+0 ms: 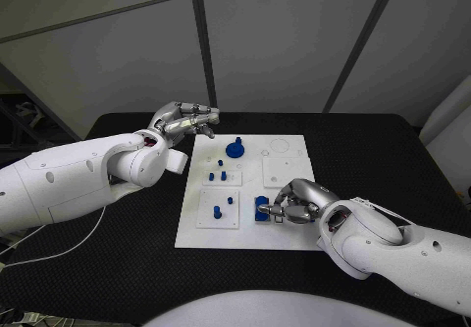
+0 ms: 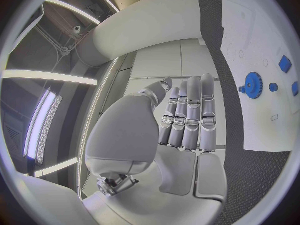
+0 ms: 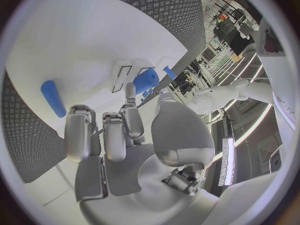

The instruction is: Assemble the parts on the task board

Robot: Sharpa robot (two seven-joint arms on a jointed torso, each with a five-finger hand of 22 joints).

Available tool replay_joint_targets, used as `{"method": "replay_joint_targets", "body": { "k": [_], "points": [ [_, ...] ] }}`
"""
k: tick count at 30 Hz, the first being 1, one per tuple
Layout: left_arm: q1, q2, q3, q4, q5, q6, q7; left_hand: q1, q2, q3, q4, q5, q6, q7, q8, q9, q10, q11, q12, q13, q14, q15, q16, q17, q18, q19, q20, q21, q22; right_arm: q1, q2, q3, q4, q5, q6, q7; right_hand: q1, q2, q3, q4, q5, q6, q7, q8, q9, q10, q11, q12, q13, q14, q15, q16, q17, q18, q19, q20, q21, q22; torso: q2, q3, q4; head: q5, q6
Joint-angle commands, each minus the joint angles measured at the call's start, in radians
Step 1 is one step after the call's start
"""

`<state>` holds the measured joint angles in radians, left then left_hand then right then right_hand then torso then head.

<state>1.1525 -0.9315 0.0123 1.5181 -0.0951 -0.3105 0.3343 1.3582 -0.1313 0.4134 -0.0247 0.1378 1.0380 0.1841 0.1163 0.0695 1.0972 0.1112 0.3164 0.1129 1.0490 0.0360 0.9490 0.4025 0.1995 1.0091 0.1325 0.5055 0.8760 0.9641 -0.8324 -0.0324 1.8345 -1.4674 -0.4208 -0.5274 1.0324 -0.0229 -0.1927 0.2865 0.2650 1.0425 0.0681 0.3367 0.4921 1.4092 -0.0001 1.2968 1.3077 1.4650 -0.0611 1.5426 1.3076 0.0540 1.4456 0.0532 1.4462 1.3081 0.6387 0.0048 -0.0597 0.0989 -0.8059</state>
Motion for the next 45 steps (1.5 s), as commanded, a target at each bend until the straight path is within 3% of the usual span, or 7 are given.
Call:
{"method": "replay_joint_targets", "body": {
  "k": [1,5,10,22,35,42,45],
  "points": [
    [0.001,-0.001,0.001,0.002,0.002,0.009,0.002,-0.003,0.009,-0.007,0.002,0.006,-0.006,-0.003,-0.001,0.000,-0.009,-0.002,0.005,0.001,-0.003,0.004,-0.005,-0.001,-0.019,-0.001,0.007,-0.003,-0.001,0.001,-0.010,0.000,0.015,-0.001,-0.009,0.038,0.057,0.003,0.011,-0.007,0.050,-0.005,-0.002,0.005,0.008,0.004,-0.005,0.004,0.023,0.094,-0.004,0.001,0.210,-0.009,0.000,-0.004,-0.002,0.090,-0.001,0.0004,-0.0004,0.000,-0.001],
    [0.001,0.000,0.001,0.002,0.002,0.009,0.002,-0.003,0.009,-0.007,0.002,0.006,-0.006,-0.003,-0.001,0.000,-0.009,-0.002,0.005,0.001,-0.003,0.004,-0.005,-0.001,-0.019,-0.001,0.007,-0.003,-0.001,0.001,-0.019,0.000,0.020,-0.006,-0.002,0.042,0.156,0.004,0.023,-0.037,0.082,-0.004,-0.005,0.006,0.018,0.007,-0.008,0.004,0.027,0.094,-0.007,0.002,0.211,-0.010,0.002,-0.006,-0.002,0.092,0.000,0.0000,-0.0005,-0.002,-0.001],
    [0.001,0.001,0.001,0.001,0.002,0.009,0.002,-0.003,0.009,-0.007,0.002,0.006,-0.006,-0.003,-0.001,0.000,-0.009,-0.002,0.005,0.001,-0.003,0.004,-0.005,-0.001,-0.019,-0.001,0.007,-0.003,-0.001,0.001,-0.015,0.000,0.012,-0.011,0.005,0.036,0.232,0.008,0.035,-0.071,0.062,0.001,-0.008,0.009,0.025,0.010,-0.011,0.007,0.033,0.095,-0.009,0.003,0.213,-0.011,0.004,-0.008,0.000,0.095,0.000,0.0006,0.0014,-0.003,0.000],
    [0.001,0.000,0.001,0.001,0.002,0.010,0.000,-0.003,0.009,-0.007,0.002,0.006,-0.006,-0.003,-0.001,0.000,-0.009,-0.002,0.005,0.001,-0.003,0.004,-0.005,-0.001,-0.019,-0.001,0.007,-0.003,-0.001,0.001,-0.005,0.000,-0.012,-0.021,0.024,0.014,0.261,0.027,0.041,-0.077,0.060,0.008,-0.013,0.013,0.031,0.014,-0.015,0.009,0.037,0.095,-0.012,0.002,0.213,-0.011,0.006,-0.011,0.002,0.098,0.001,0.0003,-0.0005,0.001,-0.003],
    [0.001,-0.001,0.001,0.000,0.002,0.012,-0.003,-0.003,0.010,-0.007,0.002,0.006,-0.007,-0.003,0.000,0.000,-0.010,-0.002,0.006,0.001,-0.003,0.004,-0.005,-0.001,-0.018,0.000,0.008,-0.005,-0.002,0.001,-0.029,0.000,0.007,-0.017,0.033,0.044,0.290,0.020,0.040,-0.091,0.047,0.006,-0.013,0.013,0.035,0.015,-0.016,0.010,0.041,0.095,-0.014,0.002,0.212,-0.011,0.004,-0.013,0.000,0.097,0.001,0.0006,-0.0001,0.000,-0.007],
    [0.001,-0.001,0.000,0.000,0.002,0.012,-0.004,-0.003,0.010,-0.007,0.002,0.006,-0.007,-0.003,0.000,0.000,-0.010,-0.002,0.006,0.001,-0.003,0.004,-0.005,-0.001,-0.018,0.000,0.008,-0.005,-0.002,0.001,-0.051,-0.001,0.020,-0.003,-0.027,0.080,0.280,0.022,0.034,-0.079,0.045,-0.003,-0.009,0.008,0.035,0.012,-0.012,0.004,0.038,0.094,-0.012,0.000,0.208,-0.009,0.000,-0.012,-0.005,0.091,0.000,0.0006,0.0005,-0.003,-0.005],
    [0.001,-0.002,0.000,0.000,0.002,0.012,-0.004,-0.003,0.010,-0.007,0.002,0.006,-0.007,-0.003,0.000,0.000,-0.010,-0.002,0.006,0.001,-0.003,0.004,-0.005,-0.001,-0.018,0.000,0.008,-0.005,-0.002,0.002,-0.089,0.000,0.038,0.035,-0.063,0.136,0.298,0.037,0.043,-0.078,0.062,-0.025,-0.001,-0.014,0.026,0.009,-0.006,0.001,0.037,0.093,-0.007,-0.001,0.207,-0.008,-0.003,-0.009,-0.009,0.087,0.000,0.0007,-0.0014,-0.005,-0.003]
  ]
}}
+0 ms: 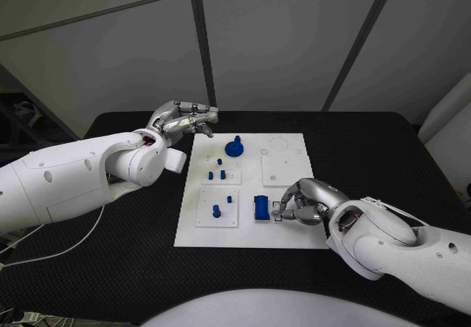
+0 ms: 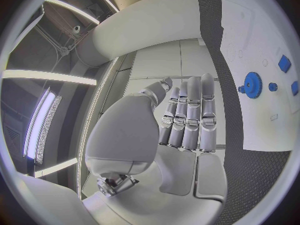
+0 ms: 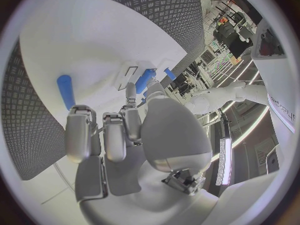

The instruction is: Assemble the parts on the task board

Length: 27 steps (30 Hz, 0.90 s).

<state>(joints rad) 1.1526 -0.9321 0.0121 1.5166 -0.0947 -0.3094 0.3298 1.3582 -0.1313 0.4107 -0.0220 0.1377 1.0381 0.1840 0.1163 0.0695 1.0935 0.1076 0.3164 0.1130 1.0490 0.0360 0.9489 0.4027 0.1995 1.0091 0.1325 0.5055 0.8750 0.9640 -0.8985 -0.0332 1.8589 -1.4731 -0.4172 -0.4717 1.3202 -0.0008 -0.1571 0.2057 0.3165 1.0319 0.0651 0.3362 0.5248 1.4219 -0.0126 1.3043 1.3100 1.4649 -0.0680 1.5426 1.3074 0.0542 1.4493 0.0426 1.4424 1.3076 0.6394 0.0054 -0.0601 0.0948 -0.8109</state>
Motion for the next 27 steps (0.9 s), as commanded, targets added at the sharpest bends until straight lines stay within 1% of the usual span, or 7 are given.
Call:
{"method": "replay_joint_targets", "body": {
  "k": [1,6,10,17,20,26,27],
  "points": [
    [0.001,-0.002,0.001,0.001,0.001,0.011,0.001,-0.003,0.010,-0.004,0.000,0.006,-0.007,-0.003,0.000,0.000,-0.006,0.002,0.006,0.001,-0.003,0.004,-0.005,-0.002,-0.018,0.000,0.008,-0.005,-0.001,0.002,-0.031,0.001,0.017,0.050,-0.068,0.088,0.013,0.016,0.009,0.002,0.011,-0.016,0.004,-0.016,-0.008,-0.005,0.007,-0.008,0.035,0.093,0.000,-0.002,0.206,-0.008,-0.007,0.002,-0.005,0.087,-0.001,0.0001,-0.0013,-0.001,0.002],
    [0.001,-0.002,0.000,0.001,0.001,0.015,0.003,-0.003,0.010,-0.005,0.000,0.006,-0.008,-0.002,-0.001,0.000,-0.007,0.002,0.006,0.001,-0.003,0.004,-0.005,-0.002,-0.018,0.000,0.008,-0.006,-0.001,0.007,-0.115,0.004,0.038,0.101,-0.056,0.123,0.051,0.021,0.022,-0.009,0.009,-0.045,0.025,-0.074,-0.045,-0.014,0.024,-0.022,0.027,0.093,0.015,-0.003,0.204,-0.008,-0.011,0.014,-0.010,0.083,-0.001,-0.0011,-0.0006,-0.014,0.006],
    [0.001,-0.002,0.000,0.002,0.001,0.016,0.004,-0.005,0.009,-0.006,0.000,0.006,-0.009,-0.002,-0.001,0.000,-0.008,0.003,0.006,0.001,-0.004,0.004,-0.005,-0.002,-0.019,0.000,0.008,-0.007,-0.002,0.010,-0.171,0.006,0.041,0.080,-0.046,0.116,0.059,0.019,0.024,-0.009,0.006,-0.043,0.033,-0.101,-0.068,-0.017,0.031,-0.030,0.023,0.092,0.020,-0.004,0.203,-0.007,-0.012,0.020,-0.011,0.083,-0.001,-0.0012,-0.0003,-0.024,0.008],
    [0.001,0.001,0.000,0.001,0.001,0.017,0.005,-0.005,0.009,-0.006,0.000,0.006,-0.009,-0.002,-0.001,0.000,-0.008,0.003,0.006,0.001,-0.004,0.004,-0.005,-0.002,-0.019,0.000,0.008,-0.007,-0.002,0.011,-0.218,0.006,0.041,0.013,-0.060,0.061,0.055,0.017,0.022,-0.002,0.016,-0.025,0.033,-0.113,-0.084,-0.016,0.032,-0.031,0.023,0.092,0.022,-0.006,0.200,-0.007,-0.011,0.024,-0.010,0.084,0.000,-0.0008,0.0001,-0.035,0.012],
    [0.001,0.002,0.000,0.000,0.001,0.018,0.005,-0.005,0.009,-0.006,0.000,0.006,-0.009,-0.002,-0.001,0.000,-0.008,0.003,0.006,0.001,-0.004,0.004,-0.005,-0.002,-0.019,0.000,0.008,-0.007,-0.002,0.011,-0.218,0.006,0.038,0.003,-0.061,0.044,0.056,0.015,0.021,0.001,0.030,-0.014,0.031,-0.118,-0.091,-0.016,0.030,-0.032,0.023,0.092,0.022,-0.006,0.200,-0.007,-0.011,0.024,-0.010,0.084,0.001,0.0014,-0.0009,-0.036,0.009],
    [0.001,0.003,0.000,0.000,0.001,0.019,0.004,-0.005,0.009,-0.006,0.000,0.006,-0.009,-0.002,-0.001,0.000,-0.008,0.003,0.006,0.001,-0.004,0.004,-0.005,-0.002,-0.019,0.000,0.008,-0.007,-0.002,0.010,-0.209,0.005,0.022,-0.013,-0.016,-0.003,0.043,0.005,0.012,0.013,0.037,0.004,0.028,-0.122,-0.099,-0.017,0.029,-0.037,0.021,0.091,0.020,-0.007,0.197,-0.006,-0.012,0.023,-0.012,0.083,0.000,-0.0013,0.0013,-0.039,0.006],
    [0.001,0.003,0.000,0.000,0.001,0.019,0.004,-0.005,0.009,-0.006,0.000,0.006,-0.009,-0.002,-0.001,0.000,-0.008,0.003,0.006,0.001,-0.004,0.004,-0.005,-0.002,-0.019,0.000,0.008,-0.007,-0.002,0.010,-0.205,0.005,0.018,-0.016,-0.007,-0.010,0.041,0.004,0.010,0.015,0.038,0.007,0.027,-0.122,-0.100,-0.018,0.028,-0.039,0.020,0.091,0.020,-0.008,0.197,-0.006,-0.013,0.023,-0.013,0.082,0.001,-0.0005,0.0017,-0.040,0.006]
  ]
}}
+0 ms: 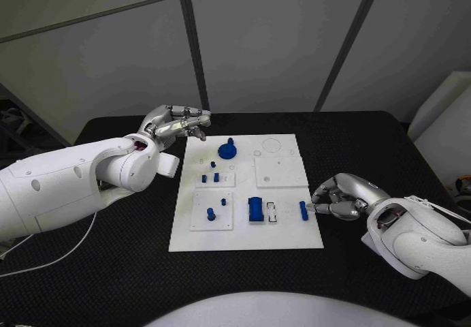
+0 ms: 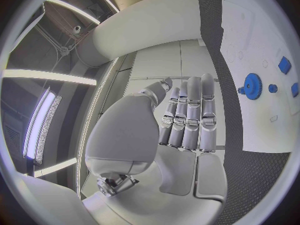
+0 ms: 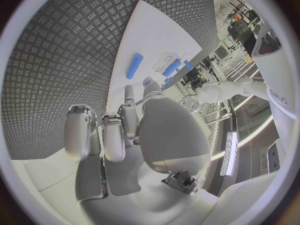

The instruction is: Assemble the parts on the task board

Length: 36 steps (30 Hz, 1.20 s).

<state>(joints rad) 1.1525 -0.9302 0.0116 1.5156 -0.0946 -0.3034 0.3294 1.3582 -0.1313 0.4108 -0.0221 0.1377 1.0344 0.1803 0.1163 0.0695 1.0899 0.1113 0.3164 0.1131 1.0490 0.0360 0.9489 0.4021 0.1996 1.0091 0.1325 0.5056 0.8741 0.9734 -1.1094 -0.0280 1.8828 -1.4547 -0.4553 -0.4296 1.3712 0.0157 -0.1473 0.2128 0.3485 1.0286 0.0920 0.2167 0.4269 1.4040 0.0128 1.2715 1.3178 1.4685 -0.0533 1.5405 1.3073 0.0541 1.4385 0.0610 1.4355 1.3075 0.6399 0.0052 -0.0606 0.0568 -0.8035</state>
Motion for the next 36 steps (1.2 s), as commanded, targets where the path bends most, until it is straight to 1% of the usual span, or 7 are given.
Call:
{"method": "replay_joint_targets", "body": {
  "k": [1,5,11,19,22,28,36],
  "points": [
    [0.001,0.000,0.000,0.001,0.001,0.013,0.005,-0.005,0.009,-0.006,0.000,0.006,-0.005,0.001,-0.001,0.000,-0.005,-0.001,0.006,0.001,-0.004,0.004,-0.005,-0.001,-0.019,0.000,0.008,-0.007,-0.001,0.001,0.010,0.000,-0.009,-0.035,0.037,-0.057,-0.011,-0.014,-0.001,0.009,0.006,0.011,0.000,-0.003,-0.003,0.000,0.002,-0.006,0.012,0.087,0.005,-0.006,0.197,-0.006,-0.002,0.005,-0.006,0.082,0.000,0.0001,0.0019,-0.001,-0.001],
    [0.001,0.000,0.000,0.001,0.001,0.013,0.004,-0.005,0.009,-0.006,0.000,0.006,-0.005,0.001,-0.001,0.000,-0.005,-0.001,0.006,0.001,-0.004,0.004,-0.005,-0.001,-0.019,0.000,0.008,-0.007,-0.001,0.000,0.026,0.000,-0.021,-0.038,0.054,-0.065,-0.015,-0.015,-0.003,0.013,0.006,0.014,0.000,-0.004,-0.005,0.000,0.002,-0.007,0.012,0.087,0.005,-0.006,0.196,-0.006,-0.003,0.004,-0.007,0.081,0.001,0.0015,0.0000,0.002,-0.004],
    [0.001,-0.001,0.000,0.001,0.001,0.014,0.004,-0.005,0.009,-0.006,0.000,0.006,-0.005,0.001,-0.001,0.000,-0.005,-0.001,0.006,0.001,-0.004,0.004,-0.005,-0.001,-0.019,0.000,0.008,-0.007,-0.001,-0.001,0.051,0.000,-0.038,-0.043,0.072,-0.072,-0.019,-0.016,-0.006,0.017,0.007,0.016,0.000,-0.005,-0.007,0.000,0.002,-0.008,0.011,0.087,0.005,-0.007,0.195,-0.006,-0.003,0.004,-0.007,0.081,0.000,0.0002,0.0012,0.002,-0.008],
    [0.001,-0.001,0.000,0.001,0.001,0.013,0.003,-0.005,0.009,-0.006,0.000,0.006,-0.005,0.001,-0.001,0.000,-0.005,-0.001,0.006,0.001,-0.004,0.004,-0.005,-0.001,-0.019,0.000,0.008,-0.007,-0.001,-0.002,0.080,-0.001,-0.055,-0.051,0.086,-0.076,-0.021,-0.017,-0.007,0.020,0.007,0.017,0.000,-0.006,-0.008,0.001,0.002,-0.006,0.012,0.087,0.004,-0.006,0.196,-0.006,-0.003,0.004,-0.007,0.081,0.000,0.0001,0.0023,0.004,-0.012],
    [0.001,-0.002,0.000,0.002,0.001,0.013,0.003,-0.005,0.009,-0.006,0.000,0.006,-0.005,0.001,-0.001,0.000,-0.005,-0.001,0.006,0.001,-0.004,0.004,-0.005,-0.001,-0.019,0.000,0.008,-0.007,-0.001,-0.004,0.090,-0.001,-0.059,-0.061,0.118,-0.081,-0.014,-0.018,-0.005,0.017,0.009,0.022,-0.003,-0.006,-0.009,0.001,0.000,-0.006,0.013,0.087,0.003,-0.006,0.196,-0.006,-0.003,0.003,-0.007,0.081,0.000,-0.0004,0.0029,0.004,-0.013],
    [0.001,-0.004,0.000,0.003,0.001,0.013,0.002,-0.006,0.010,-0.008,0.002,0.006,-0.006,0.001,0.000,0.000,-0.006,-0.001,0.008,0.002,-0.004,0.005,-0.005,-0.002,-0.019,0.000,0.008,-0.009,-0.002,-0.005,0.099,-0.001,-0.064,-0.109,0.184,-0.104,0.002,-0.024,-0.004,0.009,0.004,0.029,-0.005,-0.006,-0.012,0.000,-0.002,-0.008,0.013,0.087,0.001,-0.007,0.195,-0.006,-0.003,0.002,-0.008,0.081,0.000,-0.0006,0.0012,0.007,-0.016],
    [0.001,-0.005,0.000,0.004,0.001,0.013,0.001,-0.006,0.010,-0.008,0.002,0.006,-0.006,0.001,0.000,0.000,-0.006,-0.001,0.008,0.002,-0.004,0.005,-0.005,-0.002,-0.019,0.000,0.008,-0.009,-0.002,-0.007,0.116,-0.001,-0.070,-0.174,0.230,-0.134,0.007,-0.030,-0.005,0.006,-0.003,0.030,-0.005,-0.008,-0.014,-0.002,-0.002,-0.011,0.011,0.087,0.001,-0.007,0.196,-0.006,-0.003,0.001,-0.009,0.080,-0.002,0.0000,0.0017,0.009,-0.019]
  ]
}}
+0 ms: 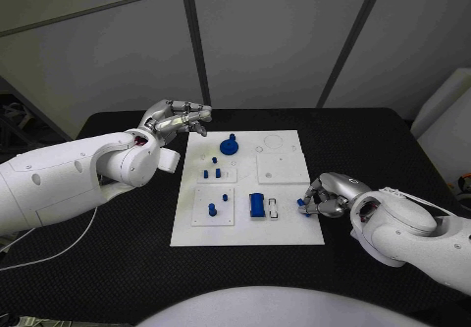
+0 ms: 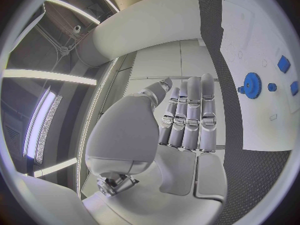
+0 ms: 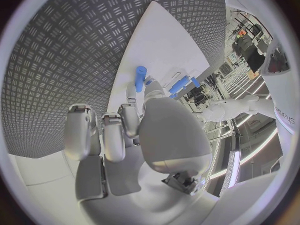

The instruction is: Assemble the parts on the task board

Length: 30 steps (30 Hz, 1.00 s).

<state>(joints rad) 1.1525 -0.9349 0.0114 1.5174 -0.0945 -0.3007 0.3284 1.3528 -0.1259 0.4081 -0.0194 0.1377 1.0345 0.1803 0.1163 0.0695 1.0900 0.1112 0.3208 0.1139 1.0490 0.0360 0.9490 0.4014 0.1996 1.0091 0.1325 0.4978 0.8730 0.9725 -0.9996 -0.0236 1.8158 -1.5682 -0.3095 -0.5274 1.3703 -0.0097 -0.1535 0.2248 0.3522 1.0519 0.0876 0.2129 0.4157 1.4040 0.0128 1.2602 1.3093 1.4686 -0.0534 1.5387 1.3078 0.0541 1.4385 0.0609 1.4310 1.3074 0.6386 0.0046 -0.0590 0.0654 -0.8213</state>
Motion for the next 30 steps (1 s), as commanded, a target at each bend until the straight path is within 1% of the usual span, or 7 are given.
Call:
{"method": "replay_joint_targets", "body": {
  "k": [1,7,12,18,21,25,30],
  "points": [
    [0.001,-0.001,0.001,0.002,0.001,0.010,0.002,-0.001,0.004,-0.005,-0.001,0.006,-0.006,0.001,0.000,0.000,-0.006,-0.001,0.003,0.001,-0.004,0.005,-0.005,-0.001,-0.019,0.000,0.008,-0.001,-0.001,-0.006,0.009,-0.006,-0.004,-0.069,0.088,-0.040,0.009,-0.005,0.001,-0.006,-0.008,0.006,-0.001,-0.005,-0.003,-0.002,-0.002,0.000,0.019,0.087,0.001,-0.005,0.195,-0.006,-0.003,0.001,-0.004,0.081,-0.001,0.0006,0.0001,0.001,-0.001],
    [0.001,-0.001,0.001,0.002,0.001,0.009,0.001,-0.001,0.004,-0.005,-0.001,0.006,-0.006,0.001,0.000,0.000,-0.006,-0.001,0.003,0.001,-0.004,0.005,-0.005,-0.001,-0.019,0.000,0.008,-0.001,-0.001,-0.008,0.026,-0.006,-0.004,-0.129,0.120,-0.063,0.031,-0.013,0.004,-0.019,-0.015,0.006,0.000,-0.009,-0.008,-0.006,-0.002,-0.006,0.016,0.087,0.001,-0.006,0.194,-0.005,-0.005,0.000,-0.007,0.078,0.000,0.0006,0.0013,0.000,0.000],
    [0.001,-0.002,0.001,0.003,0.001,0.010,0.001,-0.001,0.004,-0.005,-0.001,0.006,-0.006,0.001,0.000,0.000,-0.006,-0.001,0.003,0.001,-0.004,0.005,-0.005,-0.001,-0.019,0.000,0.008,-0.001,-0.001,-0.009,0.034,-0.007,0.000,-0.155,0.130,-0.078,0.051,-0.017,0.009,-0.030,-0.005,0.005,0.002,-0.013,-0.012,-0.009,-0.001,-0.011,0.014,0.087,0.001,-0.006,0.195,-0.005,-0.007,0.000,-0.009,0.076,0.000,0.0005,-0.0015,0.002,0.000],
    [0.001,-0.002,0.001,0.003,0.001,0.010,0.000,-0.001,0.005,-0.005,-0.001,0.006,-0.006,0.001,0.000,0.000,-0.006,-0.001,0.004,0.001,-0.004,0.005,-0.005,-0.001,-0.019,0.000,0.008,-0.002,-0.001,-0.009,0.038,-0.007,0.004,-0.166,0.125,-0.094,0.089,-0.009,0.037,-0.044,0.056,0.012,-0.001,-0.017,-0.019,-0.012,-0.004,-0.014,0.015,0.087,-0.001,-0.005,0.196,-0.005,-0.005,-0.001,-0.009,0.078,0.000,0.0003,-0.0008,0.001,-0.001],
    [0.001,-0.002,0.001,0.003,0.001,0.010,0.000,-0.001,0.005,-0.005,-0.001,0.006,-0.006,0.001,0.000,0.000,-0.006,-0.001,0.004,0.001,-0.004,0.005,-0.005,-0.001,-0.019,0.000,0.008,-0.002,-0.001,-0.009,0.036,-0.007,0.007,-0.143,0.109,-0.102,0.116,0.001,0.072,-0.051,0.118,0.025,-0.006,-0.014,-0.022,-0.010,-0.010,-0.013,0.017,0.088,-0.006,-0.004,0.199,-0.006,-0.001,-0.005,-0.005,0.083,0.000,0.0008,0.0006,0.000,-0.002],
    [0.001,-0.002,0.001,0.003,0.001,0.009,0.000,0.000,0.005,-0.005,-0.001,0.006,-0.006,0.001,0.000,0.000,-0.007,-0.001,0.004,0.001,-0.004,0.005,-0.005,-0.001,-0.019,0.000,0.008,-0.002,-0.002,-0.009,0.033,-0.006,0.015,-0.084,0.081,-0.108,0.139,0.014,0.126,-0.057,0.158,0.034,-0.012,-0.011,-0.022,-0.006,-0.016,-0.011,0.020,0.089,-0.011,-0.002,0.203,-0.008,0.003,-0.010,-0.001,0.089,0.000,0.0006,0.0005,0.000,-0.001],
    [0.001,-0.001,0.001,0.002,0.001,0.009,-0.001,0.000,0.006,-0.005,-0.001,0.006,-0.006,0.001,0.000,0.000,-0.007,-0.001,0.004,0.001,-0.005,0.004,-0.005,-0.001,-0.018,0.000,0.008,-0.002,-0.002,-0.009,0.027,-0.006,0.029,0.013,0.024,-0.116,0.133,-0.004,0.197,-0.058,0.186,0.043,-0.015,-0.002,-0.018,0.000,-0.019,-0.010,0.022,0.090,-0.013,0.000,0.207,-0.009,0.007,-0.014,0.004,0.095,0.000,0.0004,0.0004,0.002,-0.002]
  ]
}}
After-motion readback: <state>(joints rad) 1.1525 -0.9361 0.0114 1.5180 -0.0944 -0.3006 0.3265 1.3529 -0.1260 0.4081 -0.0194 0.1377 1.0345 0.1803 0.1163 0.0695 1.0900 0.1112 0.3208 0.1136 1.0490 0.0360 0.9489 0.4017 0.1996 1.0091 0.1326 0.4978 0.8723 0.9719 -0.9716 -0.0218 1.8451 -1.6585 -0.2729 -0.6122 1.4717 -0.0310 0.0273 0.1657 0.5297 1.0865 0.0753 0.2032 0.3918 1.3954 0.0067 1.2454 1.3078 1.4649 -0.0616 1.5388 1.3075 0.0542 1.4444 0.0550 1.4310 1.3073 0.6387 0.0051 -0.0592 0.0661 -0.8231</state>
